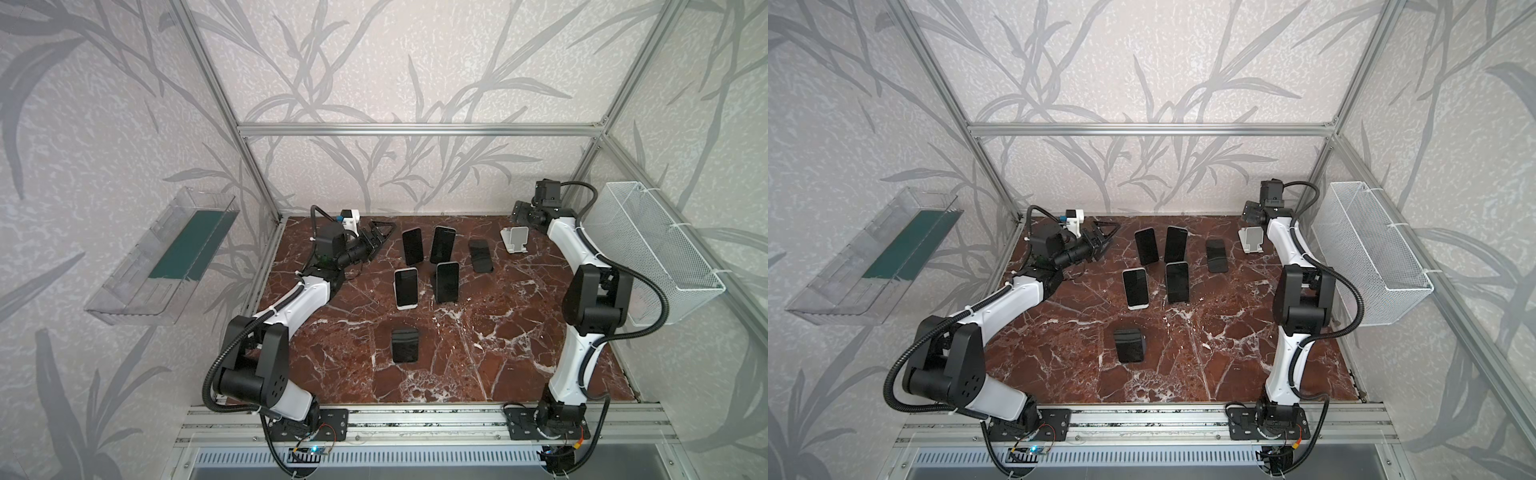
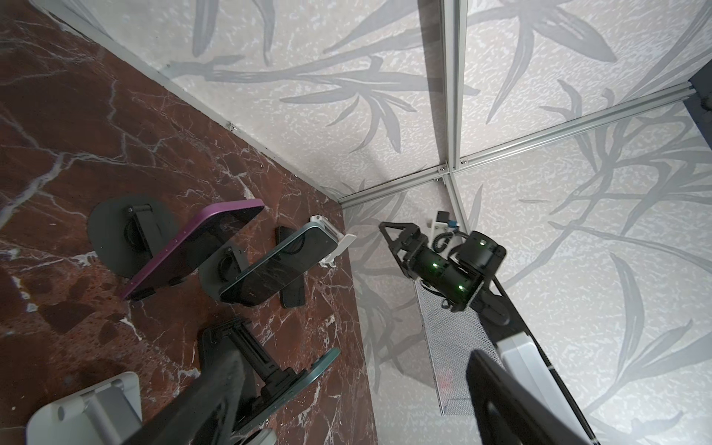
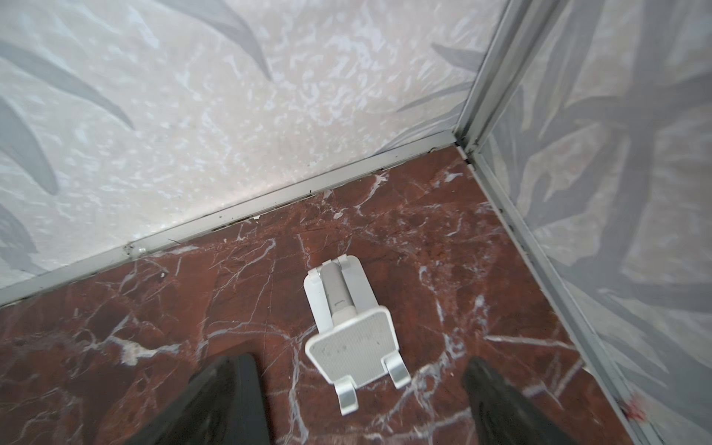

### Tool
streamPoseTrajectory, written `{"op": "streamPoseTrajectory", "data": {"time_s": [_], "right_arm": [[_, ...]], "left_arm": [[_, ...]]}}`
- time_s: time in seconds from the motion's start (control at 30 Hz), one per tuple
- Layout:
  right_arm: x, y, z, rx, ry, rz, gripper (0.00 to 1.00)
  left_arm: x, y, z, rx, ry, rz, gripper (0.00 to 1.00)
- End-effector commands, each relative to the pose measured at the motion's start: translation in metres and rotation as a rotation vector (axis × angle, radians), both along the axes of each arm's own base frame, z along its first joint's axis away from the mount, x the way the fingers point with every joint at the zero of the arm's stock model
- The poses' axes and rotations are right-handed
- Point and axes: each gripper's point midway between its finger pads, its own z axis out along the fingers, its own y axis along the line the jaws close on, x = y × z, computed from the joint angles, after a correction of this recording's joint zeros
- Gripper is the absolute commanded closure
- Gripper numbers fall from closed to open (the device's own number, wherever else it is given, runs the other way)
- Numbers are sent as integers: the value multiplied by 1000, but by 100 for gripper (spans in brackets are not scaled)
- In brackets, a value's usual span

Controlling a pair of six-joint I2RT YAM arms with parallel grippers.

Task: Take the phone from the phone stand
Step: 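Move the right gripper back toward the standing phones nearer the robot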

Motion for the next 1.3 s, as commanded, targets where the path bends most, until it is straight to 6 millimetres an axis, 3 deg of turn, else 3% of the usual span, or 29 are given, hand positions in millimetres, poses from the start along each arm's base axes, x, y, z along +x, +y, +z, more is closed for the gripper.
{"op": "streamPoseTrajectory", "data": {"time_s": [0.0, 0.1, 0.17, 0.2, 0.33, 0.47, 0.63, 0.73, 0.87, 1.03, 1.27], "right_arm": [[-30, 6, 27, 4, -43, -37, 7], [-53, 24, 37, 26, -83, -15, 7], [-75, 44, 56, 19, -129, 31, 10], [-86, 56, 59, 9, -136, 57, 11], [-138, 110, 68, -27, -193, 179, 13], [-194, 160, 61, -15, -219, 283, 16], [-263, 232, 32, 45, -198, 440, 16], [-293, 262, 19, 10, -187, 471, 13], [-310, 300, 17, -10, -172, 525, 12], [-318, 334, 31, -74, -215, 562, 10], [-338, 360, 34, -48, -242, 534, 6]], "left_arm": [[-4, 4, 27, 35, -83, 20, 9], [-6, 10, 30, 74, -98, 46, 9], [-5, 19, 27, 98, -82, 92, 6], [-5, 25, 25, 98, -66, 126, 1], [3, 56, 26, 6, -41, 230, 1], [12, 91, 21, -39, -27, 329, 1], [16, 133, -4, -32, 75, 466, 4], [14, 148, -9, -22, 92, 523, 4], [12, 156, -9, -28, 100, 551, 4], [12, 156, -6, -27, 89, 552, 4], [13, 160, -10, -21, 99, 562, 4]]}}
